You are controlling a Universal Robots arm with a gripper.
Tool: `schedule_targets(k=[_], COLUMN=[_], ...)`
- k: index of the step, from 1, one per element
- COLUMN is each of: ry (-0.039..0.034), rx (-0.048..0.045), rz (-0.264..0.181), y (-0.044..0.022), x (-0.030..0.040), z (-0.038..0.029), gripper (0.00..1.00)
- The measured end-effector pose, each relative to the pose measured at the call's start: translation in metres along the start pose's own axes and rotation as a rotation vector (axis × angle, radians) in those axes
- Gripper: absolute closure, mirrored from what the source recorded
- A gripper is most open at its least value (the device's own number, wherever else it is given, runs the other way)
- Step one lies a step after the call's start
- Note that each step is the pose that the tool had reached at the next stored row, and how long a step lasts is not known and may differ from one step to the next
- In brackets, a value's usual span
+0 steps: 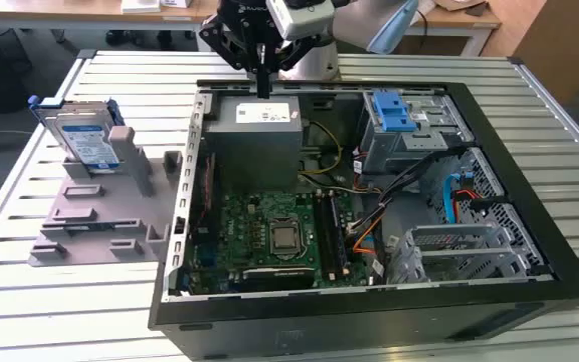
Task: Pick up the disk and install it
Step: 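Reach for the disk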
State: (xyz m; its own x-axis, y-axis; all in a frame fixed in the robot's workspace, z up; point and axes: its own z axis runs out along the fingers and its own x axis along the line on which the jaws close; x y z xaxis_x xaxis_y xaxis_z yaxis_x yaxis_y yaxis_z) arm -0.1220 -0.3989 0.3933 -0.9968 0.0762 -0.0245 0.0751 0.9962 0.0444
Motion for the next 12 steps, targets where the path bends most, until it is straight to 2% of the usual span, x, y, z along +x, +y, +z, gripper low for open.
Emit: schedule_targets(k=[9,12], ry=[0.0,0.0], rx=[0.0,0.0], rz=[0.0,0.0], y=[0.0,-0.0001], x=[0.0,0.002], z=[0.0,-0.0001], gripper=[0.89,0.89])
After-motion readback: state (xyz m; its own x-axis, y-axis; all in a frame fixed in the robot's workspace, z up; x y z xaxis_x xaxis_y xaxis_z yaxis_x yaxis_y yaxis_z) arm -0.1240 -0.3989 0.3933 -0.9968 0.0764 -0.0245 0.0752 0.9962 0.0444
